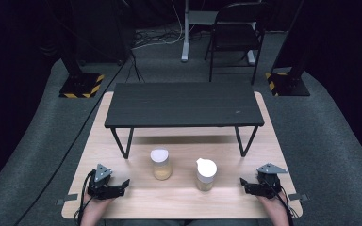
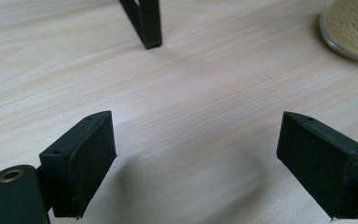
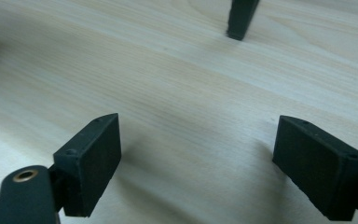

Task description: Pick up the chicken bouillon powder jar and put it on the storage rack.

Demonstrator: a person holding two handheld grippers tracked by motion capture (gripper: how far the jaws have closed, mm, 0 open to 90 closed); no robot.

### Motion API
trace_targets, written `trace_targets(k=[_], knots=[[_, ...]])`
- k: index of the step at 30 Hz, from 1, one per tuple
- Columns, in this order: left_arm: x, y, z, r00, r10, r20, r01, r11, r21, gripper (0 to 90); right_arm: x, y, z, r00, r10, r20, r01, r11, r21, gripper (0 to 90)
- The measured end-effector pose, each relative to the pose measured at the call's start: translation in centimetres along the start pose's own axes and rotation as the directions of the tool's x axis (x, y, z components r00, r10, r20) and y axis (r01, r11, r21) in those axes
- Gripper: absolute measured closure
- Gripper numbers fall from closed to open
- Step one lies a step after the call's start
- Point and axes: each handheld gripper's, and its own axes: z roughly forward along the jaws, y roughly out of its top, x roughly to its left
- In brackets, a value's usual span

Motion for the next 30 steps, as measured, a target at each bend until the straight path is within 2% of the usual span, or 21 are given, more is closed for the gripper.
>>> trace_targets(k=[2,3,4,5,10,25,30], knots=[[-0.02,-0.03,0.06,1.0,-0.003,-0.003,0.003,1.0,0.001,11.2,-0.03,0.07,0.02,1.0,0.003,0.0,-0.003,1.0,0.002,13.9],[-0.23,0.23,0.35,0.9998,0.014,-0.012,-0.014,0.9996,0.023,11.2,-0.03,0.1,0.04,1.0,0.002,0.004,-0.003,1.0,0.003,13.7],[-0.23,0.23,0.35,0.9998,0.014,-0.012,-0.014,0.9996,0.023,11.2,-0.03,0.1,0.04,1.0,0.002,0.004,-0.003,1.0,0.003,13.7],[-0.48,0.62,0.59,0.9991,0.036,-0.023,-0.034,0.9981,0.05,11.2,-0.02,0.2,0.05,1.0,0.001,0.007,-0.001,1.0,0.007,13.1],[-0.32,0.67,0.62,0.9996,0.01,-0.028,-0.009,0.9985,0.055,10.5,0.13,0.09,-0.01,0.9999,0.007,0.013,-0.007,1.0,0.006,12.8],[-0.37,0.57,0.5,0.9994,0.003,-0.034,-0.001,0.9985,0.055,10.0,0.22,0.16,0.01,0.9999,0.008,0.014,-0.008,1.0,0.011,10.6],[-0.06,0.49,0.45,0.9995,-0.015,-0.028,0.016,0.9987,0.048,10.8,0.21,0.13,0.0,0.9999,0.007,0.013,-0.007,1.0,0.011,10.4]])
